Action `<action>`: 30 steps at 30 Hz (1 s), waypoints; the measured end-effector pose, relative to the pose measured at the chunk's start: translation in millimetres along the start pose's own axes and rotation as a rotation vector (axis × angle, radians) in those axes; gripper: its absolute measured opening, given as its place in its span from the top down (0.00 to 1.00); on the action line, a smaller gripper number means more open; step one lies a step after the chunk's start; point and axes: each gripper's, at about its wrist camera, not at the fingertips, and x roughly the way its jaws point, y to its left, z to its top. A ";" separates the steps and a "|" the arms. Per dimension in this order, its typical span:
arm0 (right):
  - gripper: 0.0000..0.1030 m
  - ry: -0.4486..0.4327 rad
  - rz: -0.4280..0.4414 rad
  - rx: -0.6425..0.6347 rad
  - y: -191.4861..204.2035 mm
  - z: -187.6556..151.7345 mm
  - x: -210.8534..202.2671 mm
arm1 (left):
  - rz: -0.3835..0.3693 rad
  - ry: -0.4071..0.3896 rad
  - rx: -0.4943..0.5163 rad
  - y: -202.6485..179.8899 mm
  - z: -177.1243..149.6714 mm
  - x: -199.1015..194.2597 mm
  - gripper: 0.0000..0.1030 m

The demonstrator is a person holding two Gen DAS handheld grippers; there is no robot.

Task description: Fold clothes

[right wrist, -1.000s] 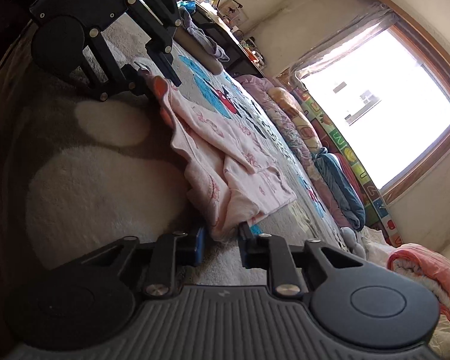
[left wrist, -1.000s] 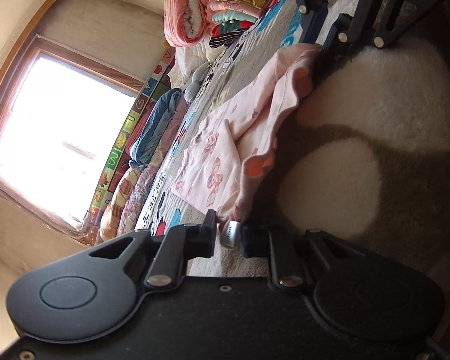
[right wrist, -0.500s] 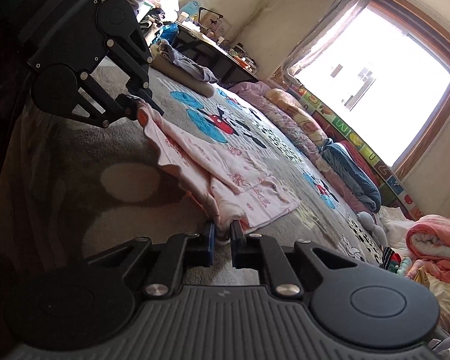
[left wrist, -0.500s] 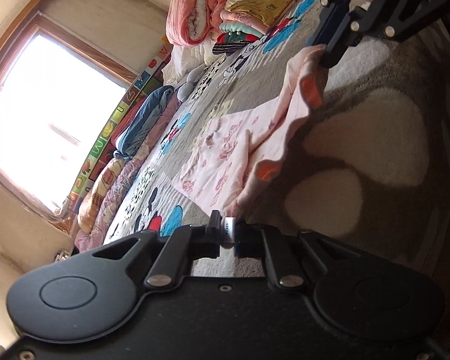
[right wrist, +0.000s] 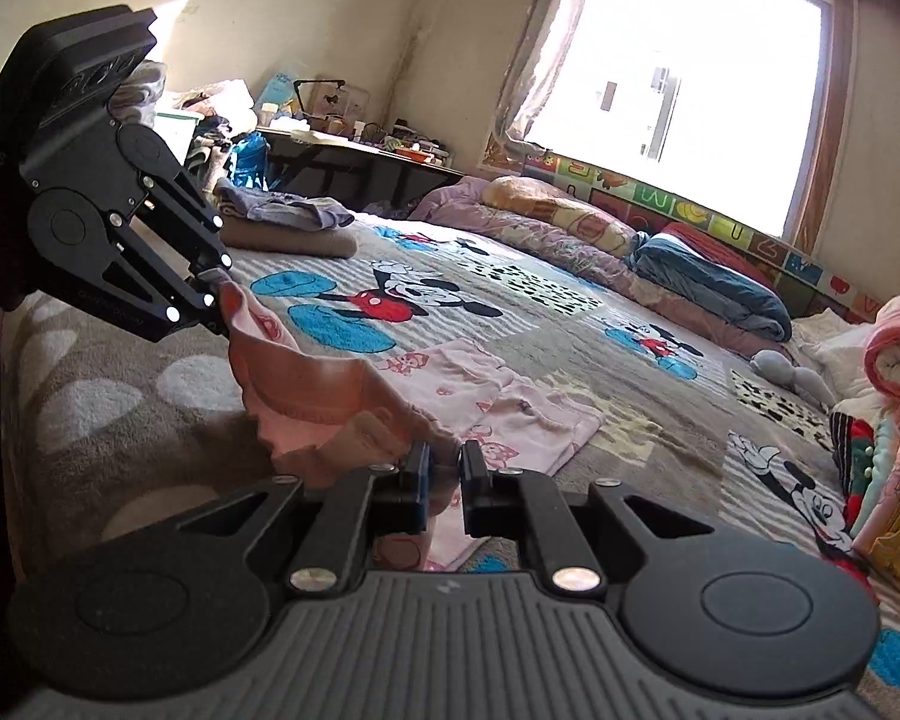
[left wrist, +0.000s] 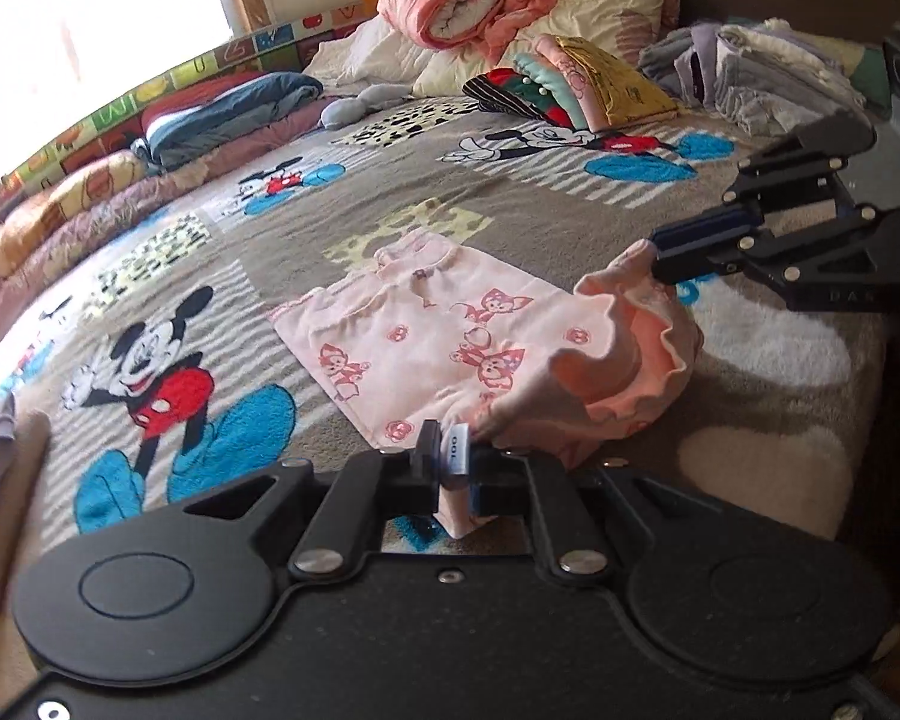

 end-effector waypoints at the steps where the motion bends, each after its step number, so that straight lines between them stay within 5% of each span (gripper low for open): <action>1: 0.88 -0.003 0.010 0.055 -10.2 -0.8 8.1 | -0.024 0.000 -0.049 9.7 1.3 6.5 0.93; 4: 0.86 -0.006 0.068 0.262 -45.0 -12.4 31.1 | -0.095 -0.008 -0.215 38.2 1.1 26.2 0.91; 8: 0.45 -0.032 0.145 0.546 -79.6 -37.2 41.2 | -0.213 -0.105 -0.454 65.0 -21.6 37.0 0.90; 11: 0.44 -0.058 0.187 0.732 -101.6 -56.2 40.3 | -0.271 -0.126 -0.538 71.6 -31.3 37.4 0.89; 13: 0.44 -0.057 0.203 0.759 -106.8 -60.5 36.3 | -0.315 -0.148 -0.542 73.2 -30.0 36.0 0.81; 15: 0.41 -0.049 0.228 0.789 -111.0 -65.5 34.0 | -0.340 -0.174 -0.562 76.5 -30.4 36.8 0.61; 17: 0.35 -0.039 0.268 0.832 -113.8 -69.4 37.8 | -0.357 -0.180 -0.571 78.1 -29.5 39.6 0.59; 19: 0.36 -0.021 0.305 0.833 -110.1 -69.7 45.4 | -0.370 -0.177 -0.566 78.4 -28.4 44.4 0.60; 23: 0.58 0.005 0.329 0.755 -94.5 -64.4 53.6 | -0.398 -0.203 -0.491 70.2 -26.8 38.9 0.95; 26: 0.68 -0.053 0.329 0.712 -91.7 -58.6 42.3 | -0.403 -0.253 -0.473 69.5 -29.3 23.2 0.98; 30: 0.69 -0.139 0.318 0.653 -89.4 -49.1 24.3 | -0.392 -0.270 -0.484 72.3 -34.6 14.0 0.99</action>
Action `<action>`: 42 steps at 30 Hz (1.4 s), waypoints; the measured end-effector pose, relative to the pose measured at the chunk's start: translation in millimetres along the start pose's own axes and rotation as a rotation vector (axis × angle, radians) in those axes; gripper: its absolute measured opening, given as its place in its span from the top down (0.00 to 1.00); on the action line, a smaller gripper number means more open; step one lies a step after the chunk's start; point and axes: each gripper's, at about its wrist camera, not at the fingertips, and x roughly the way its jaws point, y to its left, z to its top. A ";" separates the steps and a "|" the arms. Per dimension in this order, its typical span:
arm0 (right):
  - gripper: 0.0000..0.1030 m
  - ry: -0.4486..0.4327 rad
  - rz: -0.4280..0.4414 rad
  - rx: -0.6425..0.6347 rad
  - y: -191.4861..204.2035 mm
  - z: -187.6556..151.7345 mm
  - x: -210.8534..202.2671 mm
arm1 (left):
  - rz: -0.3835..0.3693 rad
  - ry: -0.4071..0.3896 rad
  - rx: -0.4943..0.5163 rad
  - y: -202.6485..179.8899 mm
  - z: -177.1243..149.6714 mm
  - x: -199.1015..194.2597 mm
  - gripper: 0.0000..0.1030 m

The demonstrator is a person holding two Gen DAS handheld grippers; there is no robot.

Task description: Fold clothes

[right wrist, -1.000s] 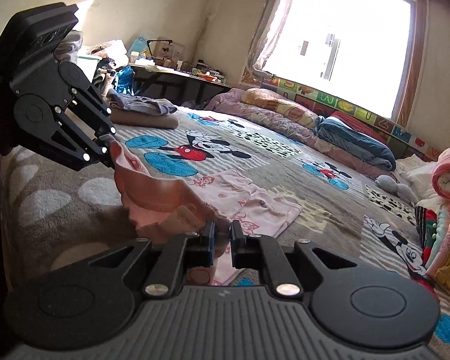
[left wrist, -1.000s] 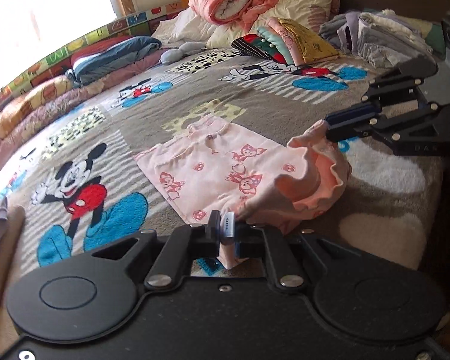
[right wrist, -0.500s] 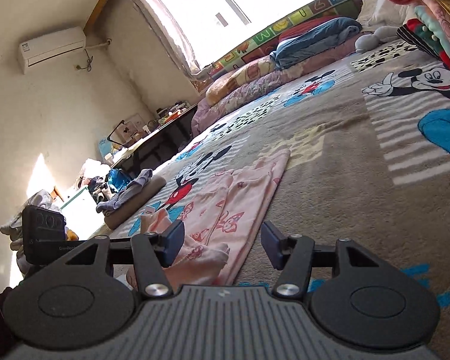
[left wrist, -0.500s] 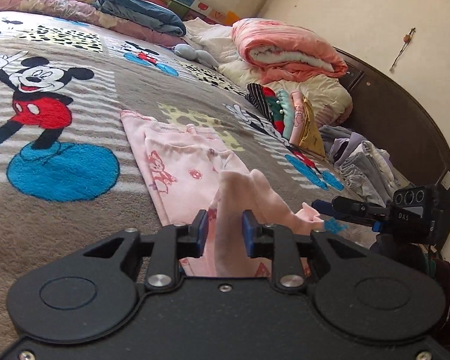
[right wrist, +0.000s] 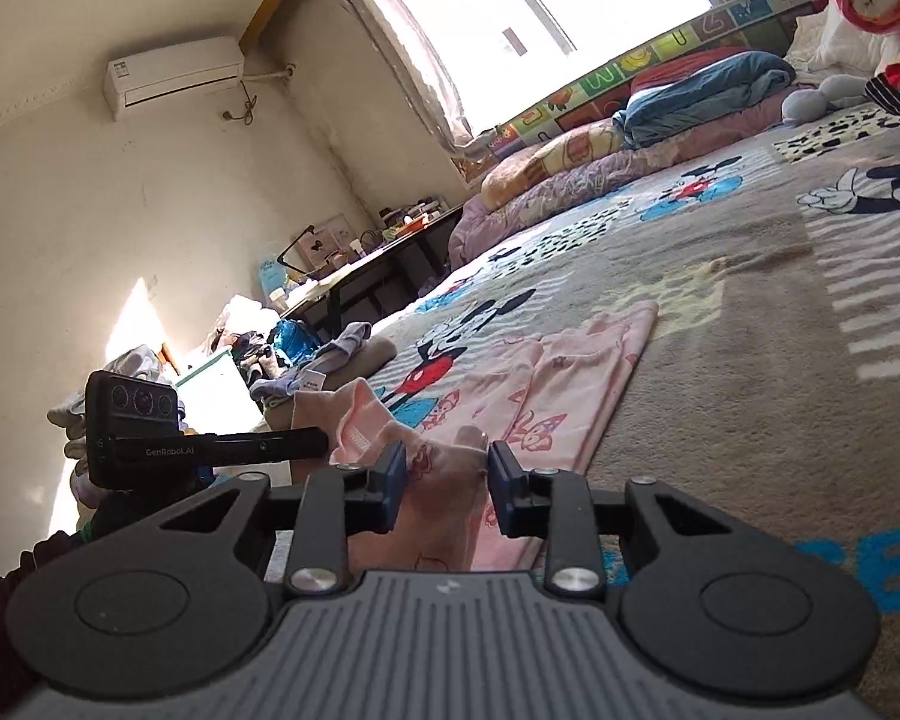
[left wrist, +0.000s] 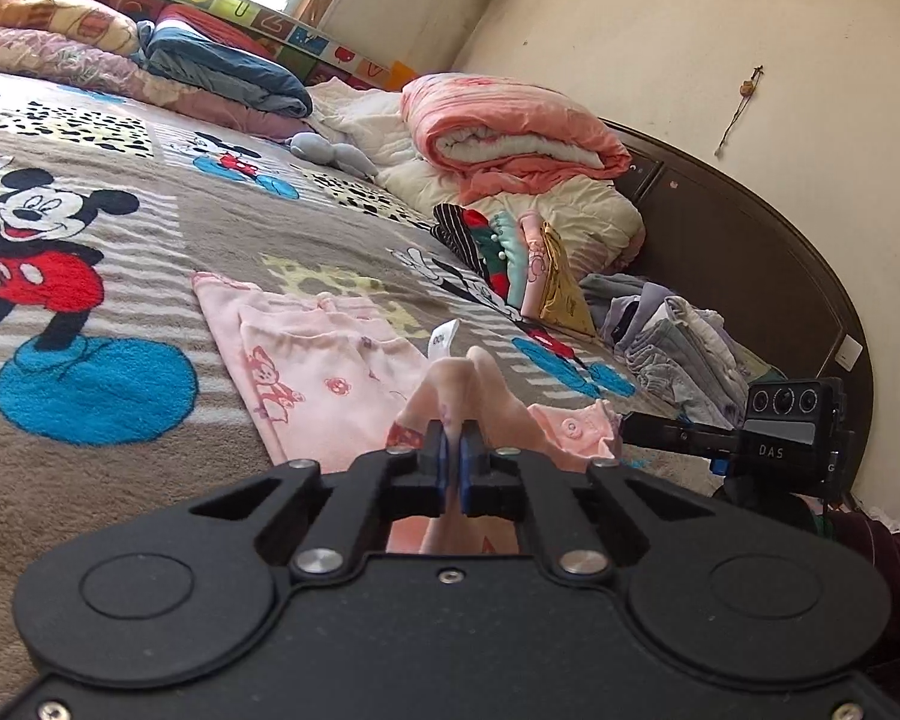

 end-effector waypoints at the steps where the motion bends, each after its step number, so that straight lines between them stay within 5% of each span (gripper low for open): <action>1: 0.69 -0.007 0.005 -0.013 1.4 1.7 -1.6 | 0.007 0.004 -0.005 1.1 -0.8 -0.3 0.99; 2: 0.68 -0.003 0.000 -0.018 1.4 2.5 -0.9 | 0.016 0.010 -0.012 2.4 -1.7 0.0 0.99; 5: 0.39 0.059 -0.032 0.018 -5.6 -0.5 10.6 | 0.030 0.024 -0.022 5.8 -3.8 1.0 0.99; 6: 0.36 0.077 -0.035 0.021 -7.0 -1.9 15.0 | 0.029 0.023 -0.023 6.0 -4.1 0.5 0.99; 13: 0.36 0.106 -0.041 0.094 -21.1 -6.8 28.8 | 0.005 0.018 -0.013 4.8 -5.4 -1.6 0.99; 16: 0.40 0.124 -0.020 0.097 -21.3 -7.9 33.0 | -0.001 0.016 -0.010 4.4 -5.0 -1.3 0.99; 17: 0.48 0.137 -0.016 0.093 -20.5 -8.6 35.2 | 0.001 0.016 -0.011 4.5 -4.7 -0.8 0.99; 18: 0.69 0.147 -0.010 0.084 -18.6 -9.3 37.0 | 0.005 0.017 -0.013 4.7 -4.4 -0.1 0.99; 21: 0.84 0.108 -0.029 0.052 -11.8 -7.2 32.2 | 0.035 0.009 -0.030 6.9 -1.9 2.3 0.99; 28: 0.90 -0.033 -0.023 -0.042 1.3 23.2 27.6 | 0.055 -0.064 -0.122 21.2 17.3 10.2 0.99; 42: 0.92 -0.097 -0.060 -0.039 -53.9 70.7 93.7 | 0.099 -0.124 -0.107 67.9 78.8 59.4 0.99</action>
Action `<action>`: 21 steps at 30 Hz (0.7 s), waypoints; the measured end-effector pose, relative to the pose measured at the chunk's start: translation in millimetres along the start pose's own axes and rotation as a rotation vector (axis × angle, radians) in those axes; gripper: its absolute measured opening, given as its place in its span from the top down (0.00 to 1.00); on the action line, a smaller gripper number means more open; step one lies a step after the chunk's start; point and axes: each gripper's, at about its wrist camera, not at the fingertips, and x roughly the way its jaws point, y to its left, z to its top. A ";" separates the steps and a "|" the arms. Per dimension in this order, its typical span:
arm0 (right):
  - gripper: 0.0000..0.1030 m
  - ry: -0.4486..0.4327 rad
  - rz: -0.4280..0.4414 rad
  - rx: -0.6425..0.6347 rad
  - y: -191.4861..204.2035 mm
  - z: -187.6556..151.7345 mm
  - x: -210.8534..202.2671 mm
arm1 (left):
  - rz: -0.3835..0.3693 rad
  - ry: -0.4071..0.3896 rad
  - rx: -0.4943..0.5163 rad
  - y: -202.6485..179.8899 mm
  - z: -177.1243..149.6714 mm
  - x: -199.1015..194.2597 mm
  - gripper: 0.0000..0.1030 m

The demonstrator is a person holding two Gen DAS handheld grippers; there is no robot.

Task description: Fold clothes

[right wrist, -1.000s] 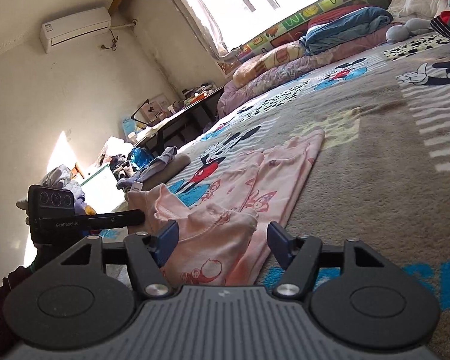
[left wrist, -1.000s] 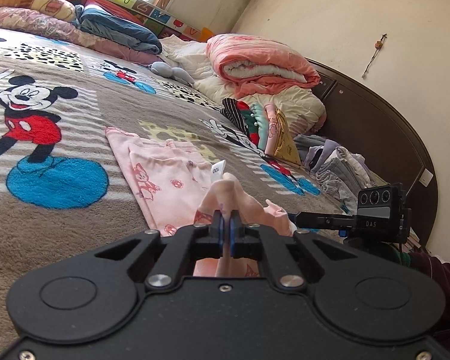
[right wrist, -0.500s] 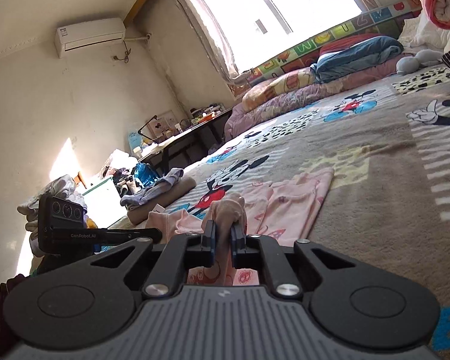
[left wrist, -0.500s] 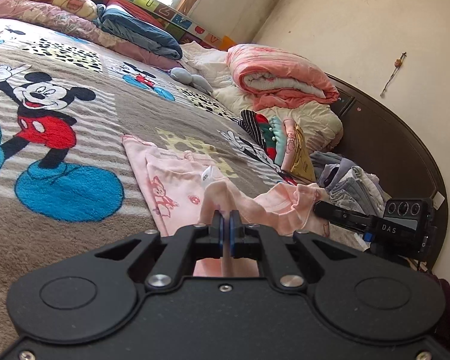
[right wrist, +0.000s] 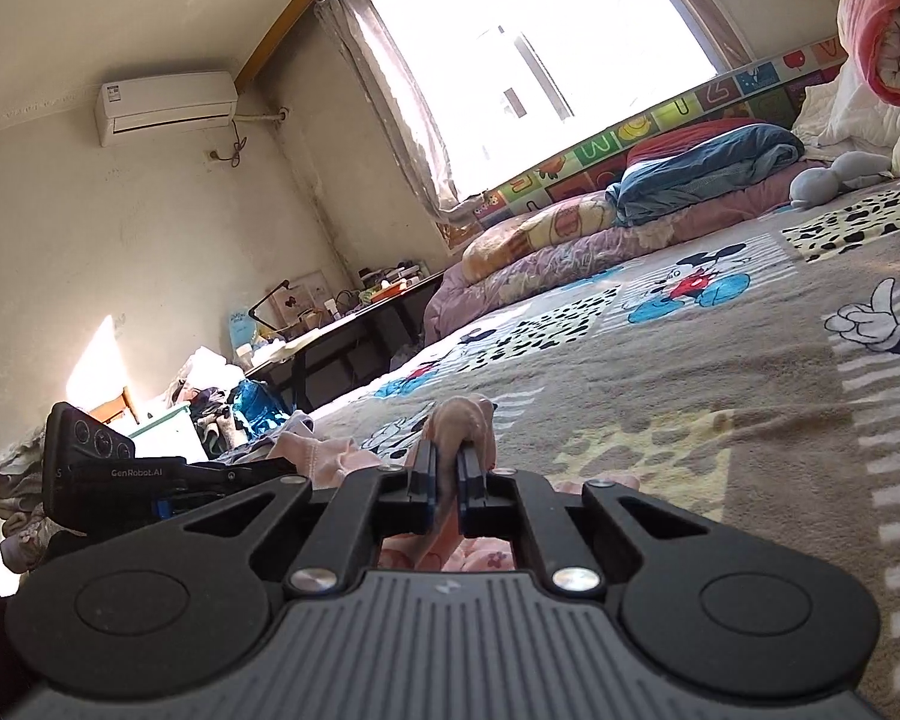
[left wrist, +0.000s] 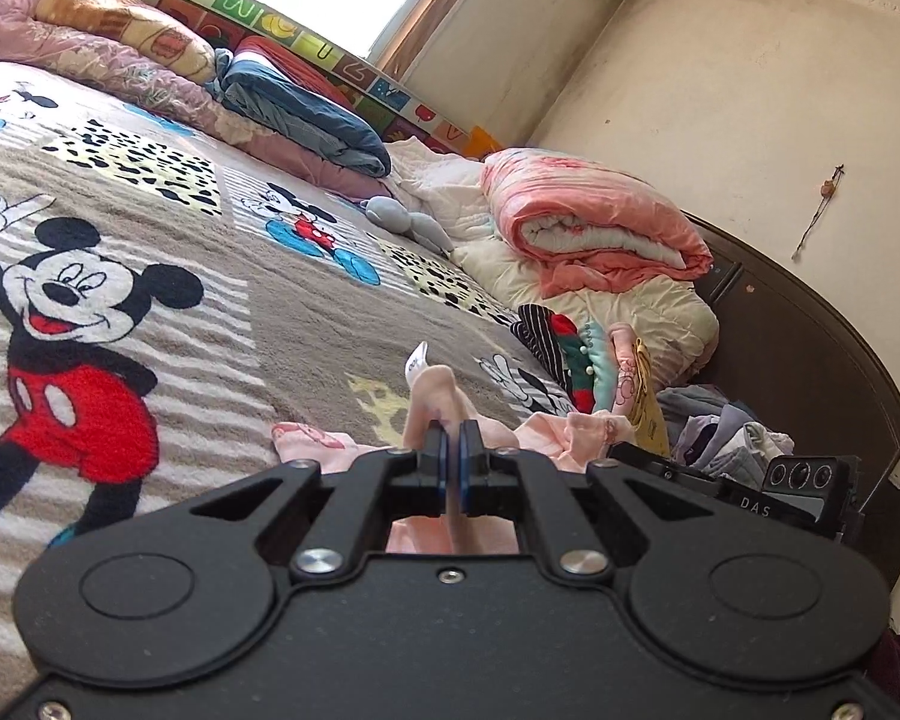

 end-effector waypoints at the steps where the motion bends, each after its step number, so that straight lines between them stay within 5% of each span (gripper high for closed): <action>1: 0.92 0.003 -0.003 0.006 -4.9 0.9 4.9 | 0.004 0.004 0.002 4.0 1.9 5.6 0.99; 16: 0.93 0.098 -0.024 0.158 -50.0 9.0 51.0 | 0.027 0.035 -0.033 30.2 7.0 37.1 0.99; 19: 0.93 0.111 -0.048 0.150 -51.0 13.9 55.5 | 0.097 0.076 -0.028 31.0 4.3 45.5 0.98; 21: 0.93 0.154 -0.104 0.150 -54.7 7.5 62.5 | 0.161 0.115 -0.024 32.3 0.6 52.7 0.85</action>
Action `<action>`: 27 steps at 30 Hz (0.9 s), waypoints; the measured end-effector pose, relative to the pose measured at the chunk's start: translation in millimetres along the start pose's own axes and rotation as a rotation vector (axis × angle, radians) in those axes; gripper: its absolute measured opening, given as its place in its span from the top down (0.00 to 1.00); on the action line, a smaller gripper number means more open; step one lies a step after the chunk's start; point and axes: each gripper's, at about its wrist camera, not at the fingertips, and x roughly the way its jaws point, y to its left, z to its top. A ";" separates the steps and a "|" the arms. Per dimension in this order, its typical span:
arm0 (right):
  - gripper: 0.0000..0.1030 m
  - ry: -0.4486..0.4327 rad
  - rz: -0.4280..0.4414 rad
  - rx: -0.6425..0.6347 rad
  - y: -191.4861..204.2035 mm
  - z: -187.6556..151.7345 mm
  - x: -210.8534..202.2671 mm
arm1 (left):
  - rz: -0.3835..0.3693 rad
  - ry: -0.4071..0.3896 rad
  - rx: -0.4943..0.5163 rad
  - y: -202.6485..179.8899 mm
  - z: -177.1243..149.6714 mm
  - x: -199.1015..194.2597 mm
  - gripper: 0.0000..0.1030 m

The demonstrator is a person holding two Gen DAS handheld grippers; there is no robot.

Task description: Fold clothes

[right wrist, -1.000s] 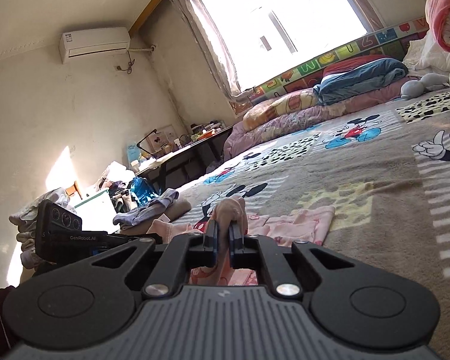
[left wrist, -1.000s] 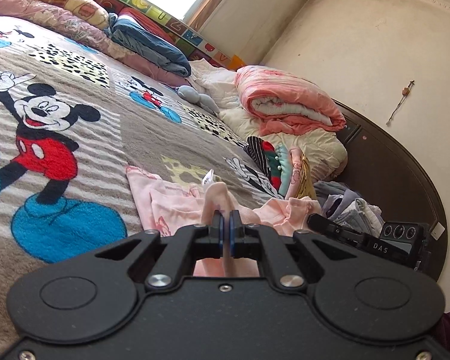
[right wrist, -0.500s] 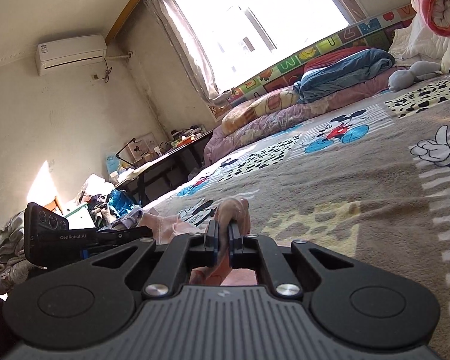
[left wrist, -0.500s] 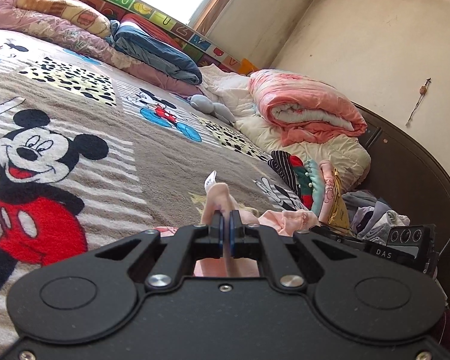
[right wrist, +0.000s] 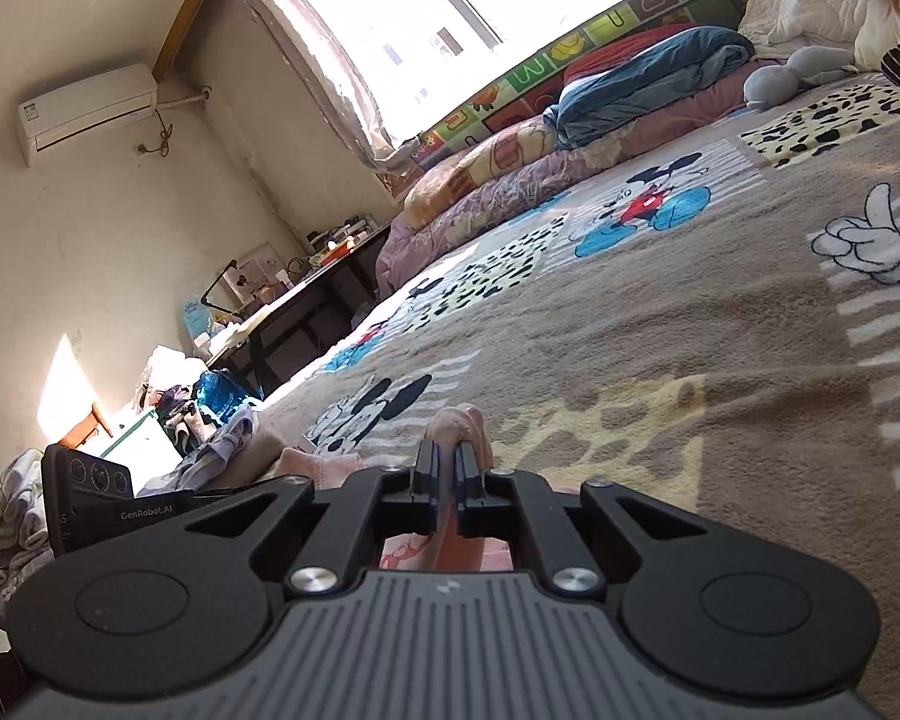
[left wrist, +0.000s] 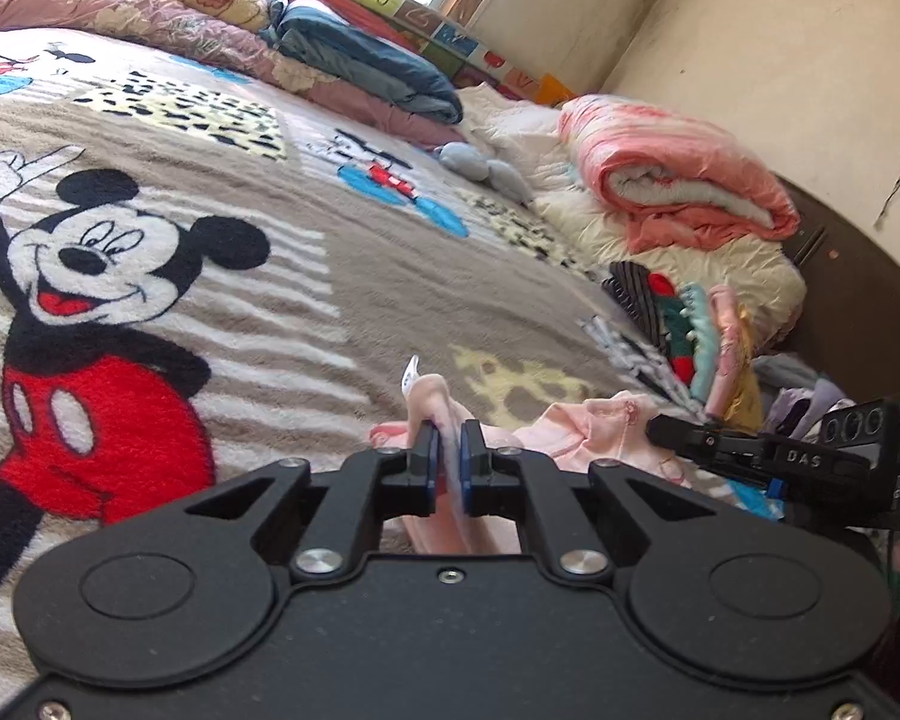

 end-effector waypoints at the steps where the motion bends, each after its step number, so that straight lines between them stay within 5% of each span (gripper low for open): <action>1: 0.92 0.020 -0.029 0.001 -1.9 -2.3 4.1 | 0.032 0.019 0.002 0.1 -1.4 3.9 0.85; 5: 0.86 -0.003 -0.096 -0.066 8.1 -2.3 -1.2 | 0.025 -0.058 0.005 1.0 3.5 -16.3 0.77; 8: 0.67 -0.039 -0.142 -0.199 27.5 0.7 -9.8 | 0.017 -0.067 0.039 -1.7 5.6 -20.3 0.77; 12: 0.69 -0.011 -0.117 -0.443 60.1 -8.8 -0.3 | 0.011 -0.023 0.098 -14.7 -0.4 -3.1 0.77; 17: 0.67 0.161 -0.174 -0.349 42.2 -12.0 30.1 | 0.092 0.053 0.188 -28.3 -10.3 19.8 0.76; 22: 0.66 0.116 -0.196 -0.368 44.8 -11.0 18.9 | 0.032 -0.014 0.130 -17.9 -1.9 1.7 0.76; 27: 0.65 0.113 -0.188 -0.590 71.5 -21.3 24.9 | 0.080 0.058 0.185 -25.7 -5.8 19.7 0.76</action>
